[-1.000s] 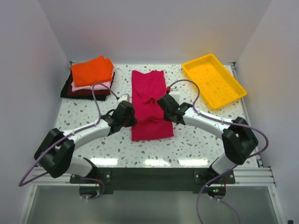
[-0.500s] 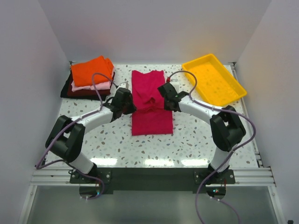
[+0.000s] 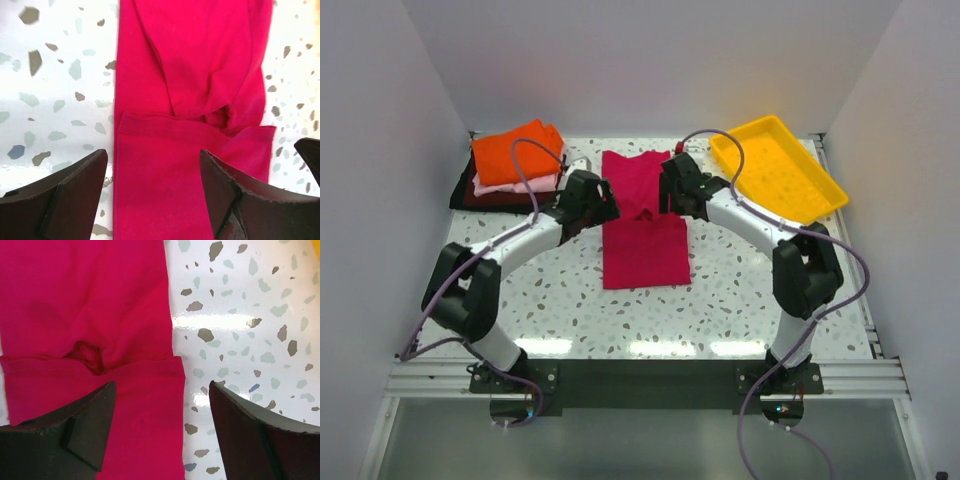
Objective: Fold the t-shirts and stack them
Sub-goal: Fold the tshirt
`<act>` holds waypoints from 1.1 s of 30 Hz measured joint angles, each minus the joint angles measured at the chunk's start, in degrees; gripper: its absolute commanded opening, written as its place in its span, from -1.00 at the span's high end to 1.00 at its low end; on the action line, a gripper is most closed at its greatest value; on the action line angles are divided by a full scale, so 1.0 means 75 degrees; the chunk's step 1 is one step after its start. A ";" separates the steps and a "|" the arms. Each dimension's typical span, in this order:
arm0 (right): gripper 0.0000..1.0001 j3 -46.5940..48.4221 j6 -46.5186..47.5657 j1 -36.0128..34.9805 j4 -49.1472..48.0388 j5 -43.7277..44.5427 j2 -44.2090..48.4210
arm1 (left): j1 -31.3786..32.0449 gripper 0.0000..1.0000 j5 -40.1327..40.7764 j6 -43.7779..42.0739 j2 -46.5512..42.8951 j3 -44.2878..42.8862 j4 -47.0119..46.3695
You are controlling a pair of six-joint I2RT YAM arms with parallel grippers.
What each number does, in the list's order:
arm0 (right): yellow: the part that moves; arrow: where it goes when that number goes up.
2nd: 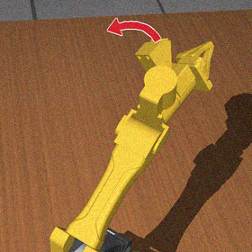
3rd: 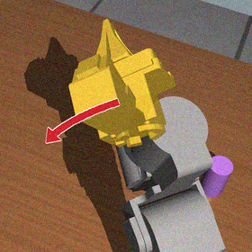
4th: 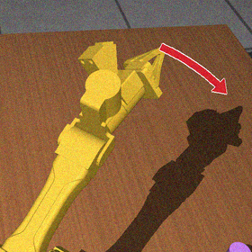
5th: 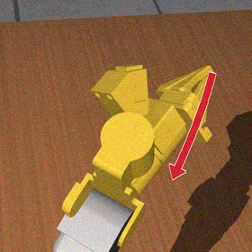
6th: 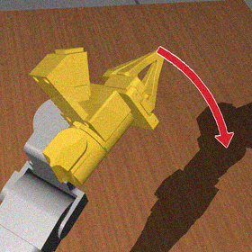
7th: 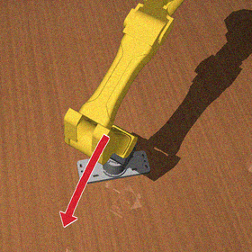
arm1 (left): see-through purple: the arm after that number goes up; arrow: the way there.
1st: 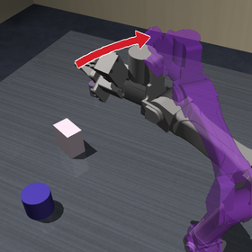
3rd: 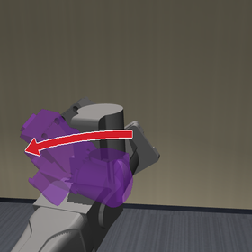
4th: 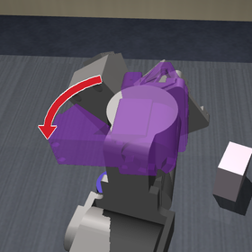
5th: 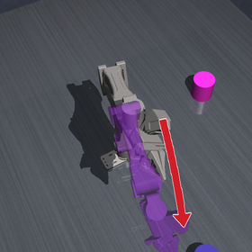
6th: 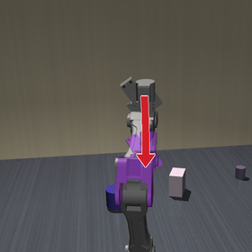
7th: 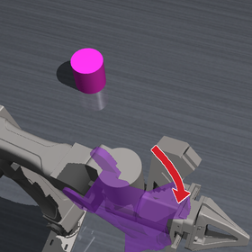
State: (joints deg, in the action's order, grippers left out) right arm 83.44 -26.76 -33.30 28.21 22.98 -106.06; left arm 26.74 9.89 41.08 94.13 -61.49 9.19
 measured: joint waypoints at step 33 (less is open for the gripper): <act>-0.27 -0.5517 -0.1195 -0.0003 -0.1725 -0.2165 0.3646 | 0.0947 -0.49 -0.0268 0.0391 -0.2690 0.4097 -0.0565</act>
State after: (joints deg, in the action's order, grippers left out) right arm 42.06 -35.73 -33.32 15.27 6.74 -78.72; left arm 33.85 7.88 44.01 73.95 -30.76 4.95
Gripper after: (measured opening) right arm 0.659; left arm 0.750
